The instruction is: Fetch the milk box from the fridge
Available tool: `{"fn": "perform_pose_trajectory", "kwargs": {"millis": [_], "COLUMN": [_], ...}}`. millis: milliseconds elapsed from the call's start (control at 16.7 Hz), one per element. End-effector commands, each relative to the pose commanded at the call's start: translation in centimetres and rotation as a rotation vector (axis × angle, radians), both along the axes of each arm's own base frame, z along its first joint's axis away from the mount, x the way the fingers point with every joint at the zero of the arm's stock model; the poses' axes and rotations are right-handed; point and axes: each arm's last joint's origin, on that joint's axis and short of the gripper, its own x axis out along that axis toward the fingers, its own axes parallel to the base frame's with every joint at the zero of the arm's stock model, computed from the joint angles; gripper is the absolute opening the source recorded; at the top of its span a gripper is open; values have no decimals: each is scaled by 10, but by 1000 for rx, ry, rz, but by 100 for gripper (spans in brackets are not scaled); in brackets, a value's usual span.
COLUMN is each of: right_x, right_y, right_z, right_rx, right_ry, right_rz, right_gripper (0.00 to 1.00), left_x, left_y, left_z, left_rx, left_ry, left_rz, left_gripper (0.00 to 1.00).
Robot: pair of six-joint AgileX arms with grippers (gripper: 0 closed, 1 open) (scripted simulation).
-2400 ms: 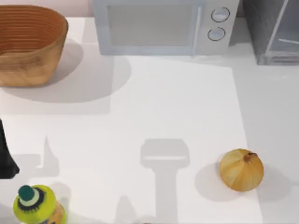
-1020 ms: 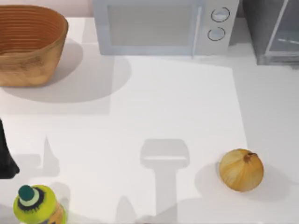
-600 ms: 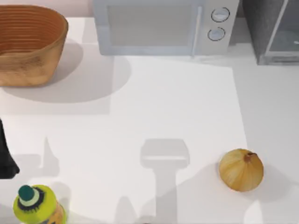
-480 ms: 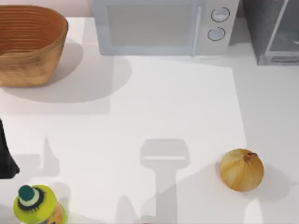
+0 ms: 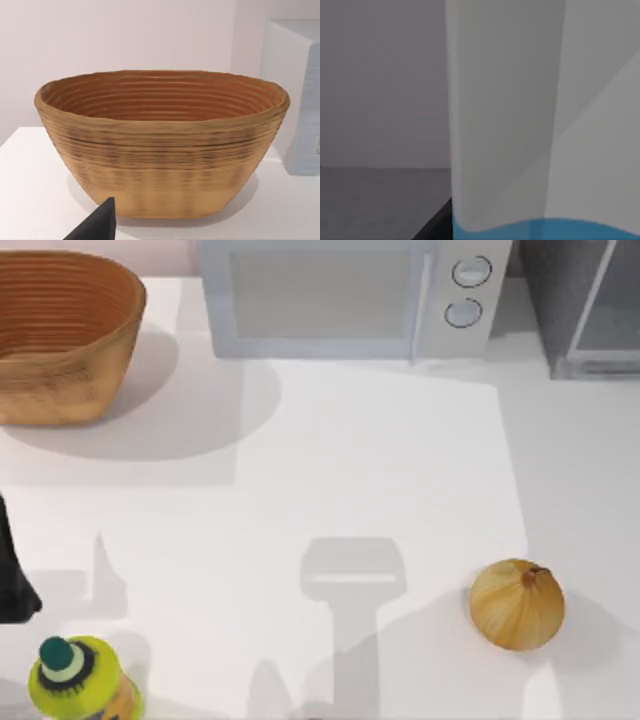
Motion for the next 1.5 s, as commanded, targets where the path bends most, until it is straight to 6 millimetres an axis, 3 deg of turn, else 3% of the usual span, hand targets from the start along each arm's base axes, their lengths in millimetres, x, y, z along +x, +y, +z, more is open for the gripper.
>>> {"fn": "perform_pose_trajectory", "kwargs": {"millis": [540, 1140, 1500], "right_x": [0, 0, 0], "right_y": [0, -2, -2], "right_z": [0, 2, 44], "right_rx": [0, 1, 1], "right_ry": [0, -2, 1], "right_rz": [0, -3, -3], "right_gripper": [2, 0, 0], "left_x": [0, 0, 0], "left_y": [0, 0, 0], "left_z": [0, 0, 0], "left_rx": [0, 0, 0], "left_ry": [0, 0, 0], "left_rz": [0, 0, 0], "left_gripper": [100, 100, 100]}}
